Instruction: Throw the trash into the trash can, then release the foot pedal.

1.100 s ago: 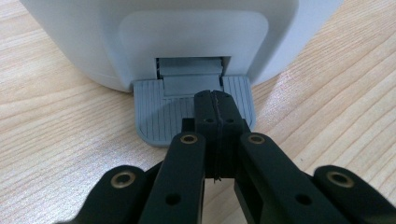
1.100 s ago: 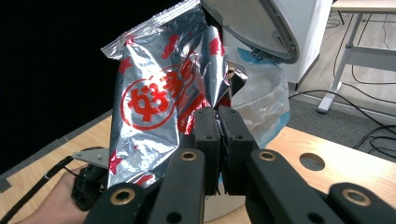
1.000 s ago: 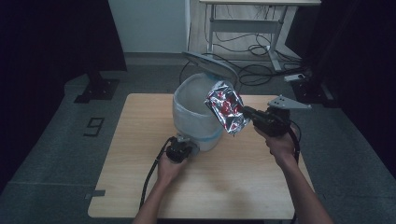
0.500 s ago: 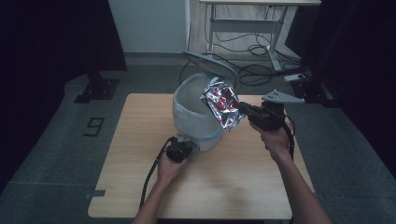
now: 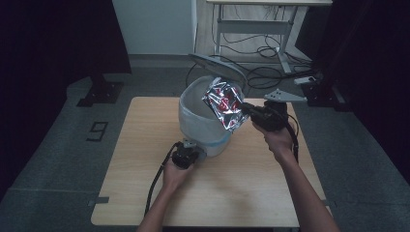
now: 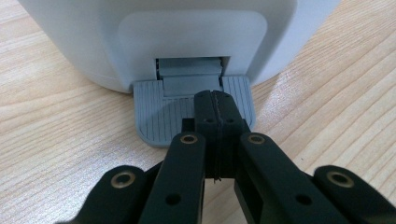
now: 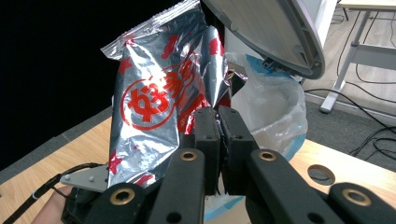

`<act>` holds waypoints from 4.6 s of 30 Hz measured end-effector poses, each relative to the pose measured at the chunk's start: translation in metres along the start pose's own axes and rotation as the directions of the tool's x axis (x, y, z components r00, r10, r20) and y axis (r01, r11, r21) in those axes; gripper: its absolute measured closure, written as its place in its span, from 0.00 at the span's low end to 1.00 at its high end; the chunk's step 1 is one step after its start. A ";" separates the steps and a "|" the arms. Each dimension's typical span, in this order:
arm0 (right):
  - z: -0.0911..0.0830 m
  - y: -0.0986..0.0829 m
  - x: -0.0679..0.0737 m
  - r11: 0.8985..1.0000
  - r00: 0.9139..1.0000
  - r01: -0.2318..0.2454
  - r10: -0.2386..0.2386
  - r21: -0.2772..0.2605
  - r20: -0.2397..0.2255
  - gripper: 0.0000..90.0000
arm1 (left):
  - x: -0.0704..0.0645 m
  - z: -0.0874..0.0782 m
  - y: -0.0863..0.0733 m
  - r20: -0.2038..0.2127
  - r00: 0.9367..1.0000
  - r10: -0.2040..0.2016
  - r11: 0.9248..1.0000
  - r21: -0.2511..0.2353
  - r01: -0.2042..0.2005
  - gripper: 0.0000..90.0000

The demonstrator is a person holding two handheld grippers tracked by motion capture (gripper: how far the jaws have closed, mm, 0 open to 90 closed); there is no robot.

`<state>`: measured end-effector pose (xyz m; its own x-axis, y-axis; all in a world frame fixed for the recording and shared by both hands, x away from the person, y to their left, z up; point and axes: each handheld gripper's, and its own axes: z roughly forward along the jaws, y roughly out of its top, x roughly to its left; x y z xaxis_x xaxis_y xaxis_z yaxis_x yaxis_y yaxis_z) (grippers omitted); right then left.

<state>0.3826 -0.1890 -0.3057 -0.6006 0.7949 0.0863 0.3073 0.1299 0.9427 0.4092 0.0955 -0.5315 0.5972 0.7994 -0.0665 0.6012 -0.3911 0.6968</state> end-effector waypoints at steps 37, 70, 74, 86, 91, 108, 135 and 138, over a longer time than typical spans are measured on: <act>0.035 0.020 0.007 1.000 1.000 0.003 -0.003 0.014 -0.001 0.96 | 0.001 0.000 0.000 0.010 1.000 -0.010 1.000 0.000 0.010 1.00; 0.069 0.028 0.003 0.999 1.000 -0.029 0.028 0.030 0.006 0.91 | 0.003 0.000 -0.001 0.023 1.000 -0.010 1.000 -0.005 0.010 1.00; 0.073 0.026 0.004 0.999 1.000 -0.017 0.016 0.043 0.024 0.68 | 0.004 0.000 -0.001 0.025 1.000 -0.012 1.000 -0.005 0.012 1.00; 0.054 0.013 -0.002 1.000 0.999 -0.001 0.000 0.018 0.039 0.62 | 0.003 0.000 -0.001 0.021 1.000 -0.010 1.000 -0.006 0.010 1.00; 0.041 0.005 -0.005 1.000 1.000 0.000 0.000 0.016 0.010 0.62 | 0.002 0.000 -0.001 0.018 1.000 -0.007 1.000 -0.006 0.007 1.00; 0.006 -0.037 -0.027 1.000 1.000 -0.014 0.014 0.013 -0.017 0.62 | 0.003 0.000 -0.001 0.021 1.000 -0.013 1.000 -0.004 0.013 1.00; -0.005 -0.066 -0.035 1.000 1.000 -0.002 0.002 0.030 -0.010 0.62 | 0.001 -0.005 0.000 0.023 1.000 -0.002 1.000 -0.016 0.002 0.79; -0.007 -0.068 -0.035 1.000 1.000 -0.004 0.005 0.028 -0.008 0.62 | -0.001 -0.011 0.000 0.009 1.000 -0.001 0.999 -0.041 0.001 0.66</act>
<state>0.3779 -0.2301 -0.3707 -0.6049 0.7908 0.0932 0.3306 0.1429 0.9329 0.4032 0.0996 -0.5236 0.6013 0.7956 -0.0736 0.5795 -0.3709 0.7257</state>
